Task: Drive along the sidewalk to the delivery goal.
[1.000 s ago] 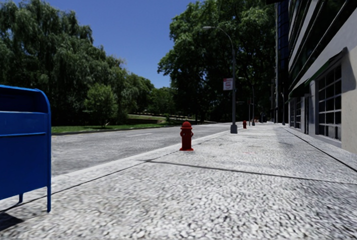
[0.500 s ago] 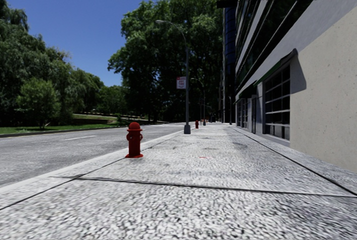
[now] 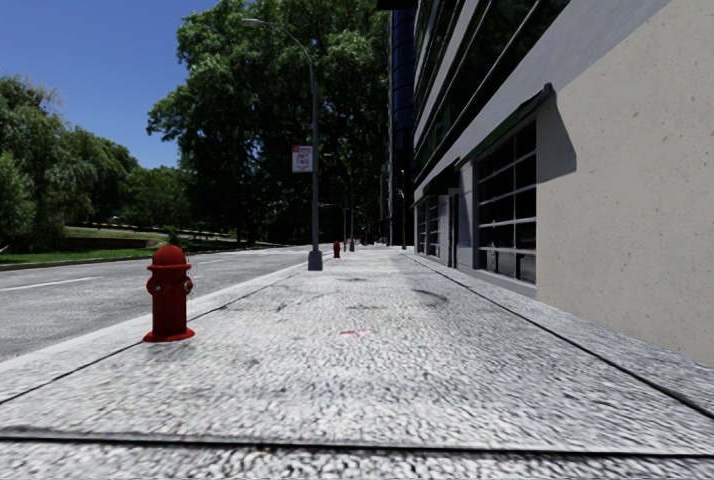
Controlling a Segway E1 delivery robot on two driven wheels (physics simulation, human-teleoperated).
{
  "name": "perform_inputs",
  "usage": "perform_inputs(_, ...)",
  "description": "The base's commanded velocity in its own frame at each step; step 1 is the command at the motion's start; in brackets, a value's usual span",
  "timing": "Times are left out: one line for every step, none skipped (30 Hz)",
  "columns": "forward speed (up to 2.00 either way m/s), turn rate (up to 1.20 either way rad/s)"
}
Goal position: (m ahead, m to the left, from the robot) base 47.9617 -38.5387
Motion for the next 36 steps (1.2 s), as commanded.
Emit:
perform_inputs(2.0, 0.0)
perform_inputs(2.0, 0.0)
perform_inputs(2.0, 0.0)
perform_inputs(2.0, 0.0)
perform_inputs(2.0, 0.0)
perform_inputs(2.0, 0.0)
perform_inputs(2.0, 0.0)
perform_inputs(2.0, 0.0)
perform_inputs(2.0, 0.0)
perform_inputs(2.0, 0.0)
perform_inputs(2.0, 0.0)
perform_inputs(2.0, 0.0)
perform_inputs(2.0, 0.0)
perform_inputs(2.0, 0.0)
perform_inputs(2.0, 0.0)
perform_inputs(2.0, 0.0)
perform_inputs(2.0, 0.0)
perform_inputs(2.0, 0.0)
perform_inputs(2.0, 0.0)
perform_inputs(2.0, -0.14)
perform_inputs(2.0, -0.24)
perform_inputs(2.0, -0.27)
perform_inputs(2.0, -0.27)
perform_inputs(2.0, -0.28)
perform_inputs(2.0, -0.28)
perform_inputs(2.0, -0.28)
perform_inputs(2.0, -0.28)
perform_inputs(2.0, -0.28)
perform_inputs(2.0, -0.28)
perform_inputs(2.0, -0.28)
perform_inputs(2.0, -0.28)
perform_inputs(2.0, -0.28)
perform_inputs(2.0, -0.28)
perform_inputs(2.0, -0.28)
perform_inputs(2.0, -0.25)
perform_inputs(2.0, 0.0)
